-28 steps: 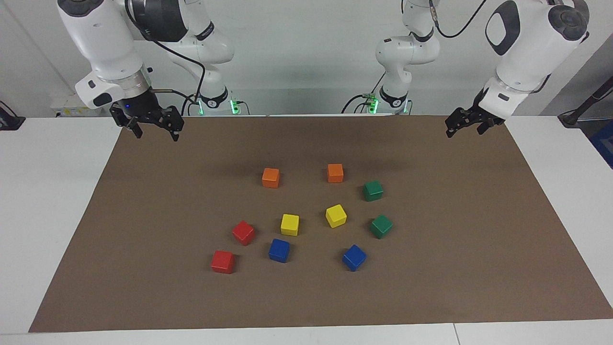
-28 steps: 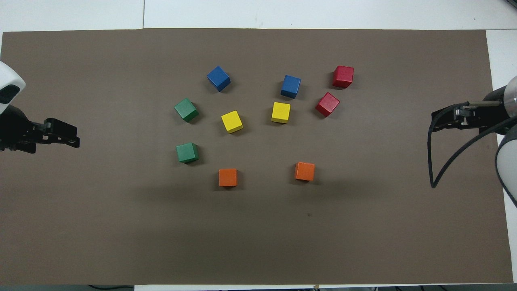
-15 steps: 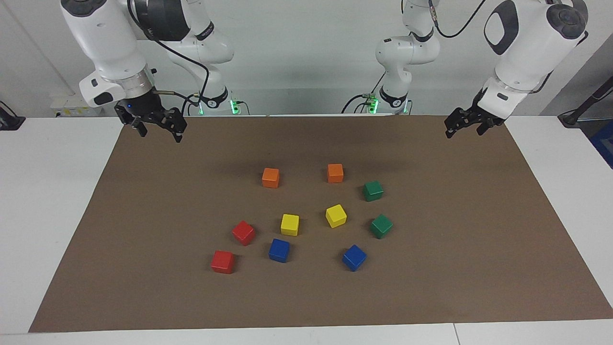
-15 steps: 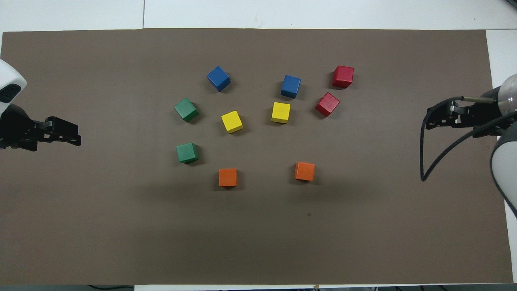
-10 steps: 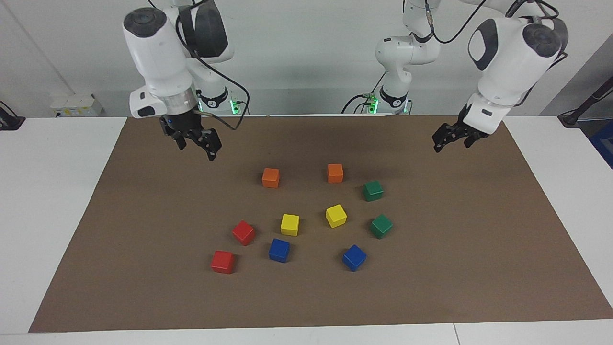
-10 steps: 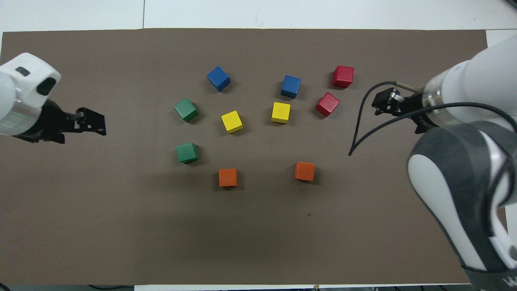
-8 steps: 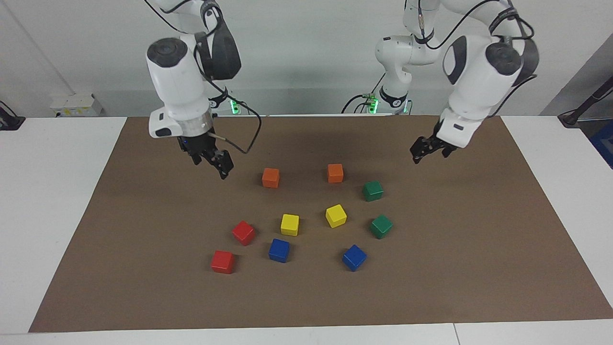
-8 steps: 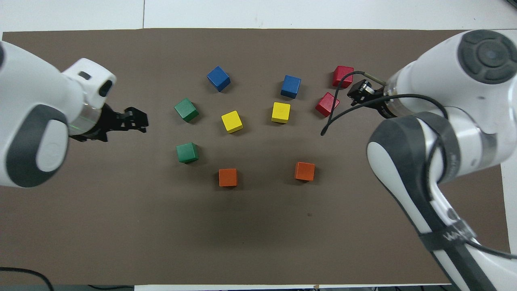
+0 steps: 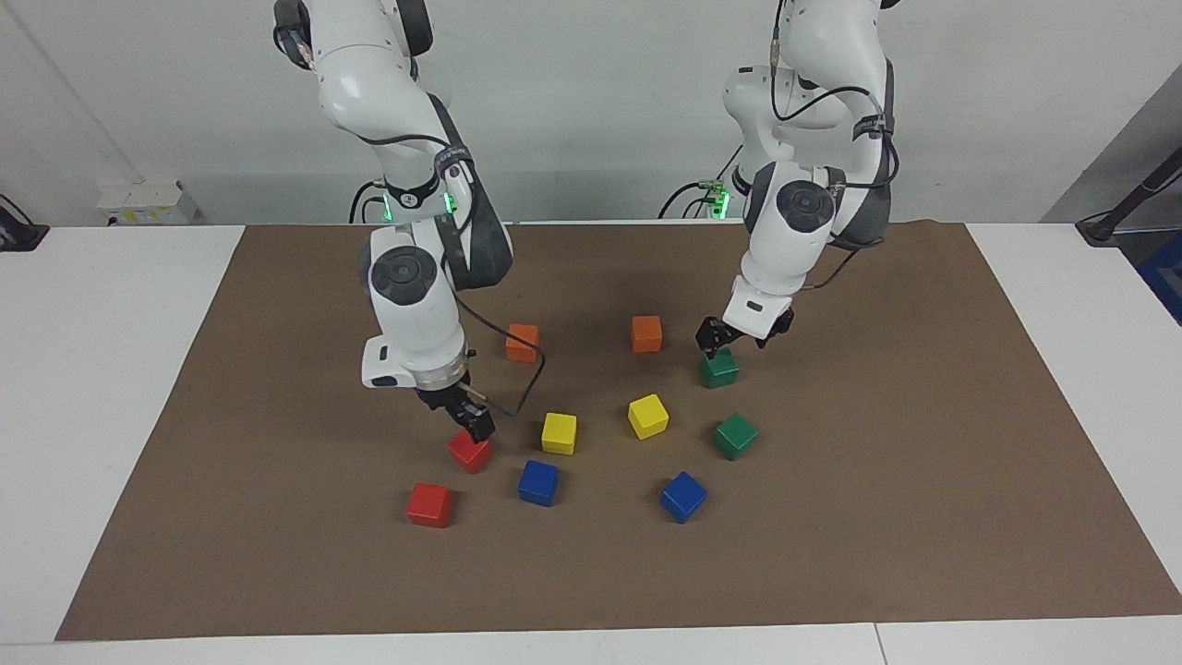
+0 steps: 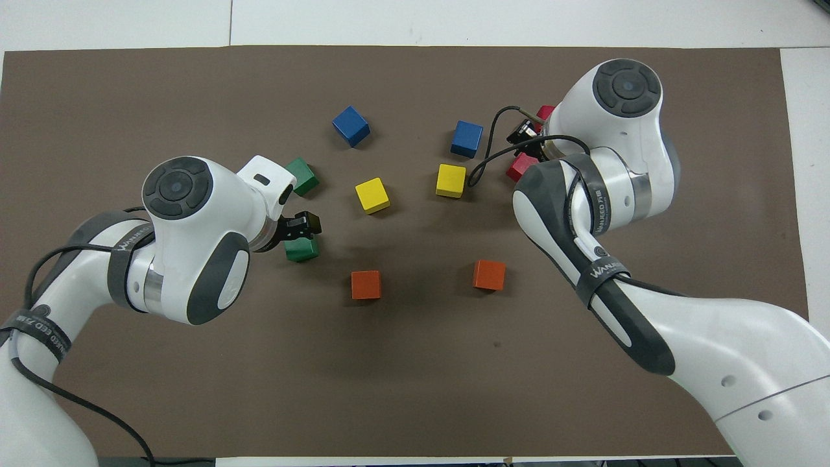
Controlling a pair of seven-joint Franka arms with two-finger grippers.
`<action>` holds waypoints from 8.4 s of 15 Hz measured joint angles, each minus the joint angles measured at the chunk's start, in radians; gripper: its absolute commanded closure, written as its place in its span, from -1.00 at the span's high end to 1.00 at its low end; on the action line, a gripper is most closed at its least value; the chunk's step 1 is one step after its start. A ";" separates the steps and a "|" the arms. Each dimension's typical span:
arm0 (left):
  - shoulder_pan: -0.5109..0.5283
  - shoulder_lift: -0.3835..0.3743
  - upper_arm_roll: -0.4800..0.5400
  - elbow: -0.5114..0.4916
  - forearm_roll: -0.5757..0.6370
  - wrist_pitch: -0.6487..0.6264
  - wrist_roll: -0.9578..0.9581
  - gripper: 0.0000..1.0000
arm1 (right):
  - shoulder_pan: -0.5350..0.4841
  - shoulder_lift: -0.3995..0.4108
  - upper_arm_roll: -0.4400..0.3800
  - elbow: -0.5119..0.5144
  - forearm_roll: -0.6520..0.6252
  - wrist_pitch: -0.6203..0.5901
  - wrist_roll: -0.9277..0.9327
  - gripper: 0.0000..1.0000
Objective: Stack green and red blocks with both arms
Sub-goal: 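Reach the left gripper to a green cube while the right gripper reaches red, then carry the green cube outward while the right gripper lifts the red cube, then set the green cube down while the right gripper carries the red cube, then grasp the second green cube while the right gripper grasps the red cube, then stack the green cube on the first green cube with the left gripper, then lower the red cube onto the first red cube with the right gripper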
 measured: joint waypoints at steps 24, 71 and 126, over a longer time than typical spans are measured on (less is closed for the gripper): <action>0.357 0.134 0.063 0.235 0.045 -0.107 0.492 -1.00 | 0.000 0.097 -0.006 -0.019 -0.001 0.149 -0.049 -1.00; -0.016 0.387 0.040 0.394 0.093 0.084 -0.459 -1.00 | -0.096 0.267 0.002 0.378 -0.057 -0.045 -0.536 1.00; 0.401 -0.009 0.063 0.352 0.051 -0.438 0.609 1.00 | -0.317 -0.338 0.010 -0.162 0.003 -0.203 -0.886 1.00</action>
